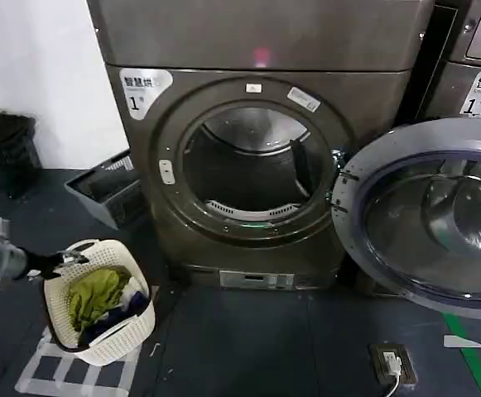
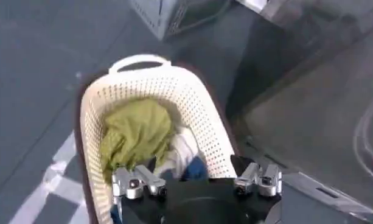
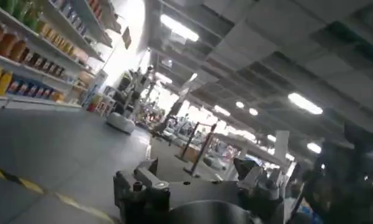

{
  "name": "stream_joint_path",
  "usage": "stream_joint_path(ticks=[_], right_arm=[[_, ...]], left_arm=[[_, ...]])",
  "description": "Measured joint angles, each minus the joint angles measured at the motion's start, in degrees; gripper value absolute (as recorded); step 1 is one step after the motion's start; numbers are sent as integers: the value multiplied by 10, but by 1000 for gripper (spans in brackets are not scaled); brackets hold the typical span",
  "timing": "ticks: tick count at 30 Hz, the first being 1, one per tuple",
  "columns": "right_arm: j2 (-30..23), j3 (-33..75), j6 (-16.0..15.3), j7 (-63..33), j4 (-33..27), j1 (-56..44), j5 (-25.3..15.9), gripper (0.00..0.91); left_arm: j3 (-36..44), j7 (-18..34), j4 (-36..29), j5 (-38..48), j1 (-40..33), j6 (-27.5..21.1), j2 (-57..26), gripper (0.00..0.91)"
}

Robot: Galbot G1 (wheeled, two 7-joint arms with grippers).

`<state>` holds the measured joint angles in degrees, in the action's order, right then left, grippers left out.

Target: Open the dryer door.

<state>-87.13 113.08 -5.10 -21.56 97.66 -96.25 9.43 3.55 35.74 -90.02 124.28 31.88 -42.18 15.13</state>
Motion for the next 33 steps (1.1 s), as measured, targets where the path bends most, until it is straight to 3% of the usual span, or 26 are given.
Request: stream_joint_path(ticks=[14,33], right_arm=[[-4,17,34,30,-1,3,53,907],[-6,15,40,32,-9,3,49,907]], left_arm=[[-25,41,16,50,20,0,4,907],[-28,41,12,29,33,0,3,907]])
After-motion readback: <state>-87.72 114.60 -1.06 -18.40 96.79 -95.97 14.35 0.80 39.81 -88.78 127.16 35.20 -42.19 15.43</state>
